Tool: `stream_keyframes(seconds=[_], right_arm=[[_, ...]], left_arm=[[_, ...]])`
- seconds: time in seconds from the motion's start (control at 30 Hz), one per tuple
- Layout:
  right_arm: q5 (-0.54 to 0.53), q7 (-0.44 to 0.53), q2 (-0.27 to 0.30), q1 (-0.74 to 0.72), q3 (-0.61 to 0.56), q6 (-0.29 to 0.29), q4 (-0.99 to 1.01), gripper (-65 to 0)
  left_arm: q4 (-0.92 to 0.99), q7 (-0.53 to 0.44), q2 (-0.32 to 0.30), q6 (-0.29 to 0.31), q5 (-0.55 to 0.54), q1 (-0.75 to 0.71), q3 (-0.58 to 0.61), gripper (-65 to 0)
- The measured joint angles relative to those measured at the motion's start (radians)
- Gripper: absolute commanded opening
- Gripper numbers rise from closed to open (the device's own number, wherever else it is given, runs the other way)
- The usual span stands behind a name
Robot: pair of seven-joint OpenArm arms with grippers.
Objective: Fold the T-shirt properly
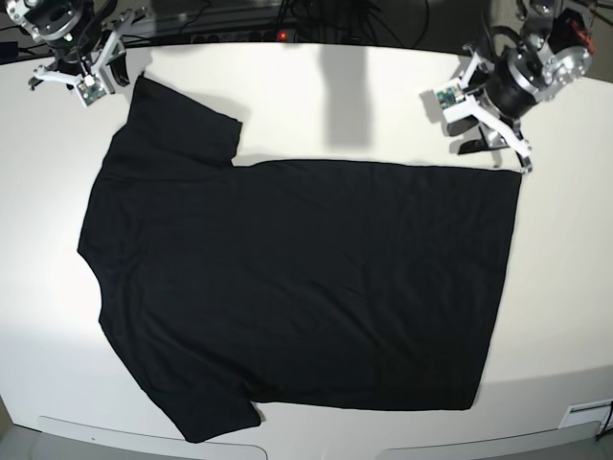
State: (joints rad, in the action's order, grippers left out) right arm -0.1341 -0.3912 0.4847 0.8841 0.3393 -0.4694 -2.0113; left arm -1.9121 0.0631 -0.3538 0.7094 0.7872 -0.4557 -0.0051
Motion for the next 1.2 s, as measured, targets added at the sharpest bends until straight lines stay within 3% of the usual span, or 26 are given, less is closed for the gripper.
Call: stream_keyframes(seconds=[0.27,0.57,0.9,1.2], right_arm=[[-0.002,-0.001,0.000,0.000,0.000,0.000,0.000,-52.4],[-0.001,-0.001,0.000,0.000,0.000,0.000,0.000,-52.4],[0.000,-0.041,-0.005,0.000,0.000,0.000,0.000,-52.4],[-0.001,-0.048,-0.005,0.000,0.000,0.000,0.000,-52.4]], left_arm=[[0.285,-0.027,-0.097,-0.010,-0.010,0.164,0.034,-43.2],[0.368,-0.133,-0.208,-0.025,-0.006,0.193,0.099,-43.3],[0.528,-0.167,-0.216,-0.105,-0.002,0.341,0.246,-43.3],[0.575,-0.188,-0.216,-0.097,-0.022,0.376,0.249,-43.8]])
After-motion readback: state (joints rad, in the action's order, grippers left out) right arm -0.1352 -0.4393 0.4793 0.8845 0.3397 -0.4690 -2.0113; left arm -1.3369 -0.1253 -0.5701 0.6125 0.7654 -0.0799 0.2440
